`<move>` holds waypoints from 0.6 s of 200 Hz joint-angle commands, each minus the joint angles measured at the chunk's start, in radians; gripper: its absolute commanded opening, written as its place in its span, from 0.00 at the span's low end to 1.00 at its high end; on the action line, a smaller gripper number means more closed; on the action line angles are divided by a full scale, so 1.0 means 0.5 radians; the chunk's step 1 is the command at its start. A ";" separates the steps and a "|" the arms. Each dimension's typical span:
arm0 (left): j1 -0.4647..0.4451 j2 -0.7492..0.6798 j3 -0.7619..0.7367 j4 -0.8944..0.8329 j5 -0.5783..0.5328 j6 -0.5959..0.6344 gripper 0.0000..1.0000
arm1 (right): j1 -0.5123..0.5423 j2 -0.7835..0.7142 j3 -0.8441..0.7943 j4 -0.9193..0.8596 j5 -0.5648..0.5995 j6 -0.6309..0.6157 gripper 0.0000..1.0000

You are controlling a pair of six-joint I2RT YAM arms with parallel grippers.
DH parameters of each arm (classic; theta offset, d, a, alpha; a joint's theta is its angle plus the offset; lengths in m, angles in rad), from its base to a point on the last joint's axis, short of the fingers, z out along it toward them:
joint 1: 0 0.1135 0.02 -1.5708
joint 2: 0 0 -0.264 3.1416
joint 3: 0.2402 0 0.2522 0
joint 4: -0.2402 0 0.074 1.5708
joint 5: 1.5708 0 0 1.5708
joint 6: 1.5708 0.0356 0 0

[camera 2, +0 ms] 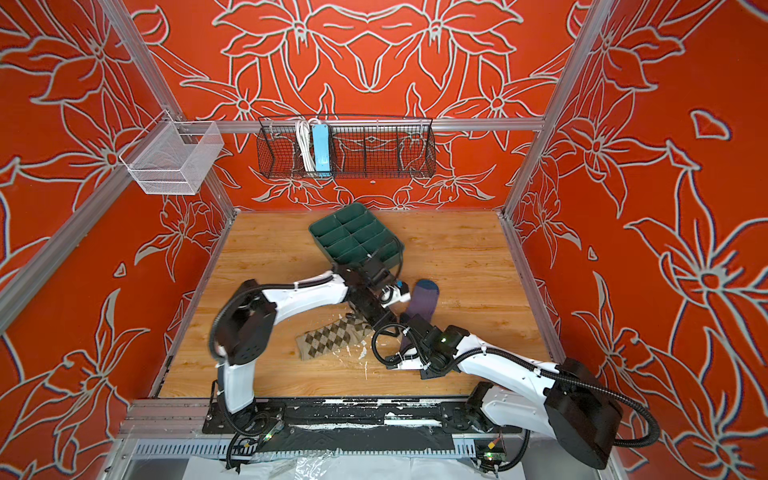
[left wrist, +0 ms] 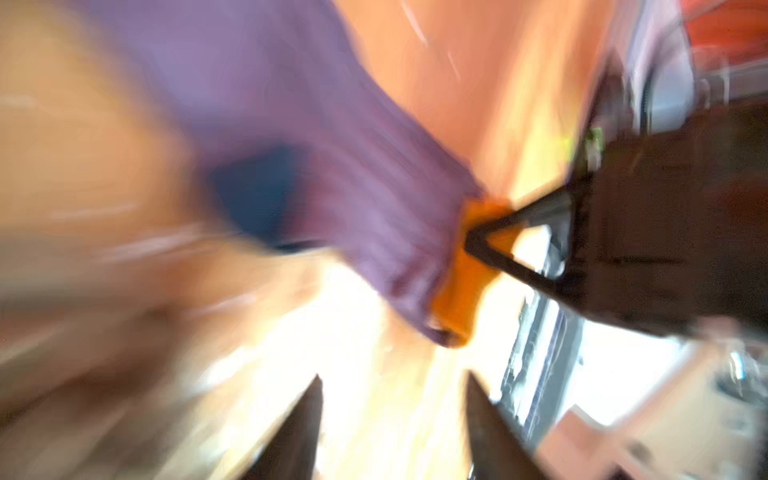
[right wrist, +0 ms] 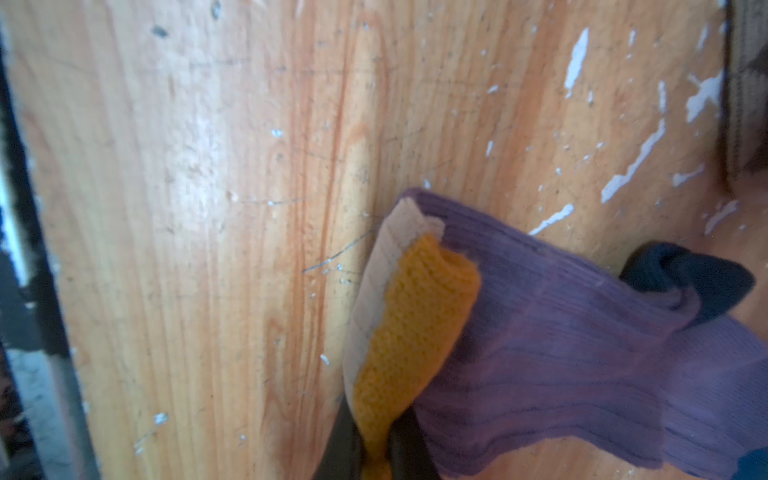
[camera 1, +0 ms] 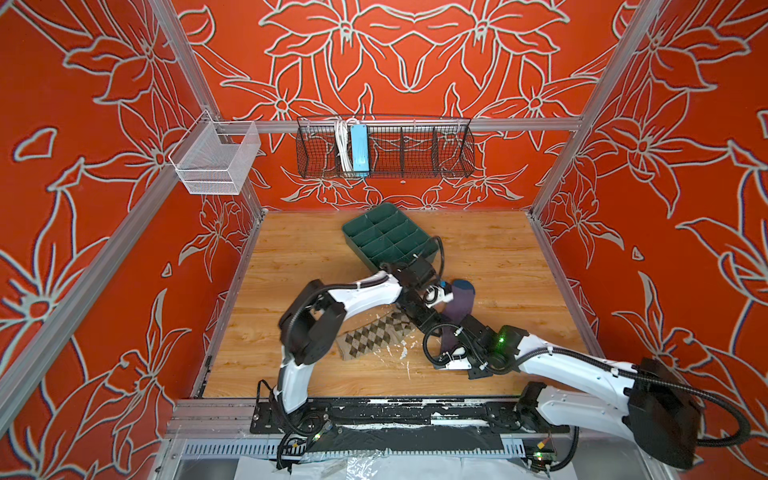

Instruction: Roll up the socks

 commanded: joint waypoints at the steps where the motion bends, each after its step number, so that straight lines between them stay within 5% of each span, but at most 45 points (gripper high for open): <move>1: 0.149 -0.329 -0.258 0.495 -0.366 -0.280 0.81 | -0.007 0.029 -0.017 -0.207 -0.172 -0.016 0.00; 20: 0.264 -0.509 -0.370 0.588 -0.278 -0.269 0.96 | -0.027 0.010 -0.007 -0.226 -0.240 -0.027 0.00; 59: 0.271 -1.117 -0.581 0.582 -0.313 0.165 0.89 | -0.057 0.142 0.016 -0.311 -0.492 0.065 0.00; 99: -0.024 -1.853 -0.821 0.466 -0.533 0.918 0.86 | -0.157 0.331 0.089 -0.329 -0.505 0.080 0.00; 120: -0.203 -1.973 -0.955 0.406 -0.690 1.233 0.86 | -0.251 0.435 0.164 -0.324 -0.544 0.099 0.00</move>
